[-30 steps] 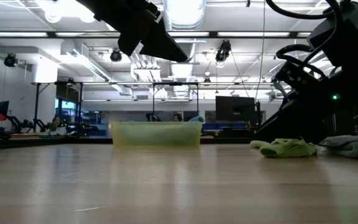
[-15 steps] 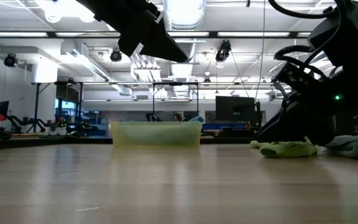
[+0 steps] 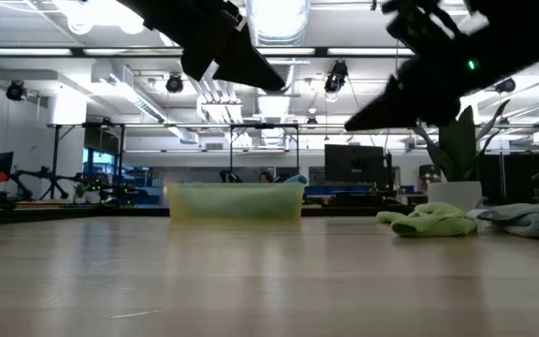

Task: Roll microfiber towels into tight, uniform cylinder then place into a basket
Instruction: Roll the green towel

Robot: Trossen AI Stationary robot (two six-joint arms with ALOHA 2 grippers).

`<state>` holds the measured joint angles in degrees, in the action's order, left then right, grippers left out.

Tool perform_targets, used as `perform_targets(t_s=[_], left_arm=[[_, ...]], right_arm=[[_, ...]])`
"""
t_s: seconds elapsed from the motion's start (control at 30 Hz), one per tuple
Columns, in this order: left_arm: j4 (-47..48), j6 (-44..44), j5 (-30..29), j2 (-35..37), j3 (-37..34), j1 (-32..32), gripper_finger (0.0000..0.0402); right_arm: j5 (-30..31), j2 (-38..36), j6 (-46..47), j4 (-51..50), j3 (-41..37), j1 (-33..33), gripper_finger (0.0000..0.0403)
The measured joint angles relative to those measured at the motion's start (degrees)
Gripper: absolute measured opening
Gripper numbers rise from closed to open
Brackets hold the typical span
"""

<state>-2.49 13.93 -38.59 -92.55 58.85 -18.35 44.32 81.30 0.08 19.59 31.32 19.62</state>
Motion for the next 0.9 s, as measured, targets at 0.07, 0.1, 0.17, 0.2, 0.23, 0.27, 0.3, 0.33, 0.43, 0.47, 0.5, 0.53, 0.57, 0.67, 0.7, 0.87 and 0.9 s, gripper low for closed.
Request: perform_targets(t_s=[0.07, 0.1, 0.17, 0.2, 0.23, 0.27, 0.3, 0.33, 0.43, 0.47, 0.5, 0.53, 0.57, 0.67, 0.7, 0.87, 0.9], left_arm=[[-0.1, 0.0, 0.0, 0.0, 0.1, 0.0, 0.0030], [-0.1, 0.0, 0.0, 0.0, 0.1, 0.0, 0.0030], [-0.1, 0.0, 0.0, 0.0, 0.1, 0.0, 0.0030], [-0.1, 0.0, 0.0, 0.0, 0.1, 0.0, 0.0030], [-0.1, 0.0, 0.0, 0.0, 0.1, 0.0, 0.0030], [-0.1, 0.0, 0.0, 0.0, 0.0, 0.0, 0.0030], [-0.1, 0.0, -0.1, 0.0, 0.0, 0.0, 0.0030], [-0.1, 0.0, -0.1, 0.0, 0.0, 0.0, 0.0030], [-0.2, 0.0, -0.1, 0.0, 0.1, 0.0, 0.0030], [-0.3, 0.0, -0.1, 0.0, 0.1, 0.0, 0.0030], [-0.8, 0.0, -0.1, 0.0, 0.1, 0.0, 0.0030], [-1.6, 0.0, -0.1, 0.0, 0.0, 0.0, 0.0030], [-2.5, 0.0, -0.1, 0.0, 0.0, 0.0, 0.0030], [-4.3, 0.0, 0.0, 0.0, 0.3, 0.0, 0.0030], [-4.7, 0.0, 0.0, 0.0, 0.3, 0.0, 0.0030], [-9.0, -0.1, 0.5, 0.0, 0.1, 0.0, 0.0030], [-10.0, -0.1, 0.6, 0.0, 0.1, 0.0, 0.0030]], right_arm=[[-5.6, -2.5, 6.1, -14.6, 4.0, -1.3, 0.0226], [-8.7, -3.2, 9.9, -22.5, 6.4, -2.2, 0.0226], [-11.1, -4.1, 16.8, -37.0, 10.5, -3.4, 0.0226], [-11.0, -4.2, 19.3, -43.2, 12.3, -3.8, 0.0226], [-10.0, -4.2, 21.1, -47.4, 13.6, -4.2, 0.0226], [-8.2, -4.1, 22.4, -49.8, 14.2, -4.3, 0.0226], [-6.0, -4.0, 23.2, -50.9, 14.3, -4.3, 0.0226], [-4.4, -4.0, 23.3, -50.8, 14.2, -4.3, 0.0226], [-4.0, -3.0, 22.9, -49.9, 12.9, -4.3, 0.0226], [-4.2, -2.4, 22.9, -50.0, 12.6, -4.3, 0.0226], [-4.2, -2.0, 22.9, -49.8, 12.3, -4.3, 0.0226], [-4.2, -1.6, 22.9, -49.8, 12.0, -4.3, 0.0226], [-4.3, -1.2, 22.9, -49.9, 11.7, -4.3, 0.0226], [-6.6, 0.1, 22.9, -49.9, 11.0, -4.3, 0.0226], [-7.9, 0.3, 22.9, -49.8, 10.8, -4.3, 0.0226], [-12.7, 0.3, 23.1, -48.7, 10.2, -4.1, 0.0226], [-12.8, 0.3, 23.2, -48.6, 10.2, -4.1, 0.0226]])
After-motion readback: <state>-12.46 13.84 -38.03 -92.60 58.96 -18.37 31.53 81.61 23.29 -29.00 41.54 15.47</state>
